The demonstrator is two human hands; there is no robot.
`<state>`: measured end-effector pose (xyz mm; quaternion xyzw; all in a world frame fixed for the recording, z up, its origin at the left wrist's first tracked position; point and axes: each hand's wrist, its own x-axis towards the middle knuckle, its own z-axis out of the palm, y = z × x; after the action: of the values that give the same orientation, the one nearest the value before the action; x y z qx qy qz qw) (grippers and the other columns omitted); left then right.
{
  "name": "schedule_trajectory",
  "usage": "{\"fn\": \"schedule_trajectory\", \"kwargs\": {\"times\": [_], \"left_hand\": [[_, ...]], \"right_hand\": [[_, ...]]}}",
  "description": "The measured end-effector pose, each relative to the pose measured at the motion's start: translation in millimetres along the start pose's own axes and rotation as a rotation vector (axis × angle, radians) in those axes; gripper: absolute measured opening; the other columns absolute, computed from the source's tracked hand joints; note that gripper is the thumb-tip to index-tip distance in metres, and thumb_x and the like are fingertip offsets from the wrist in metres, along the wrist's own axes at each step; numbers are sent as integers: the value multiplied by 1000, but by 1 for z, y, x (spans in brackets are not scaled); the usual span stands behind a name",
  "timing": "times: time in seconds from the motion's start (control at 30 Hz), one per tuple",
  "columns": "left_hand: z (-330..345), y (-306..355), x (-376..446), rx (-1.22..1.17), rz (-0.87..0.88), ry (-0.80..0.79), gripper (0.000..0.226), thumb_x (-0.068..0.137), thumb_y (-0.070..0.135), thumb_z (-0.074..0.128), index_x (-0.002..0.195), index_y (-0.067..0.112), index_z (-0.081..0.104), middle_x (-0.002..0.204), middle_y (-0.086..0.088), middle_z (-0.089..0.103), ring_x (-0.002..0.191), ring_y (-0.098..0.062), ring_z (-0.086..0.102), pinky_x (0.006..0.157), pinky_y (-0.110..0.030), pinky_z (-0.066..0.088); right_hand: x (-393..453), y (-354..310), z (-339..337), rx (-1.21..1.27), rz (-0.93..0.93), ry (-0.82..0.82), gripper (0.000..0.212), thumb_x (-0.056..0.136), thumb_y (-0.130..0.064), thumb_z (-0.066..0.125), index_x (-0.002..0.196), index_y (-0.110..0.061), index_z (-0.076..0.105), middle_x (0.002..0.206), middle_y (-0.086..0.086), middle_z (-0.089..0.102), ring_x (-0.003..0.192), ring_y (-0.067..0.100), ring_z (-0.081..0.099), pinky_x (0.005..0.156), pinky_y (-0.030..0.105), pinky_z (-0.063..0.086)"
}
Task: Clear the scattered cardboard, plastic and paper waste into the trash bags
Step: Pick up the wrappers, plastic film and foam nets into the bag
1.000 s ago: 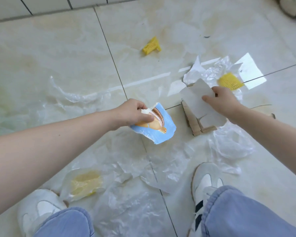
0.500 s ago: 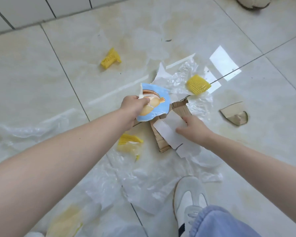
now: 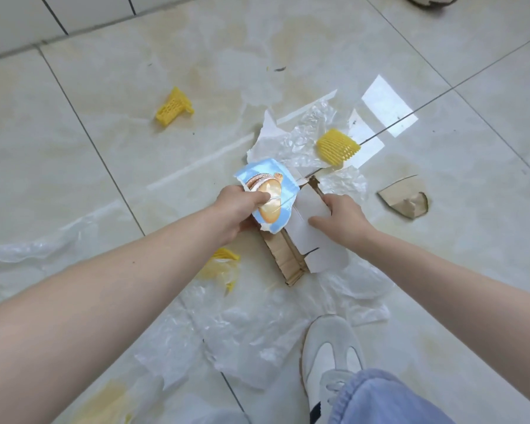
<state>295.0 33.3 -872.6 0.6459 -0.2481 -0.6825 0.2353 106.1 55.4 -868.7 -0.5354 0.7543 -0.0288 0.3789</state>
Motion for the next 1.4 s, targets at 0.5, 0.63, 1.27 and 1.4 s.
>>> {"fn": "schedule_trajectory", "kwargs": {"times": [0.5, 0.63, 1.27, 1.4], "left_hand": [[-55, -10, -40, -164, -23, 54, 17, 86, 14, 65, 102, 16, 62, 95, -9, 68, 78, -30, 62, 80, -42, 55], [-70, -20, -54, -211, -31, -21, 21, 89, 3, 60, 109, 11, 58, 90, -6, 67, 72, -20, 66, 54, -28, 55], [-66, 20, -14, -292, 106, 53, 16, 89, 0, 57, 103, 8, 57, 83, -7, 66, 54, -14, 68, 48, -24, 52], [-53, 39, 7, -296, 152, 92, 33, 85, -3, 62, 117, 5, 53, 99, -12, 67, 73, -20, 69, 62, -32, 57]], "right_hand": [[-15, -43, 12, 663, 86, -78, 12, 84, -6, 66, 83, -16, 58, 92, 8, 64, 88, 29, 62, 83, 47, 53], [-25, -47, 16, 768, 90, -119, 9, 85, -6, 65, 87, -13, 60, 95, 8, 65, 88, 28, 63, 84, 46, 53], [1, 9, -65, 835, 231, 114, 10, 80, 5, 57, 80, -4, 61, 82, 13, 62, 69, 28, 60, 67, 37, 51], [8, 28, -85, 820, 298, 178, 9, 75, 1, 59, 74, -8, 56, 78, 11, 55, 66, 28, 54, 61, 32, 44]]}}
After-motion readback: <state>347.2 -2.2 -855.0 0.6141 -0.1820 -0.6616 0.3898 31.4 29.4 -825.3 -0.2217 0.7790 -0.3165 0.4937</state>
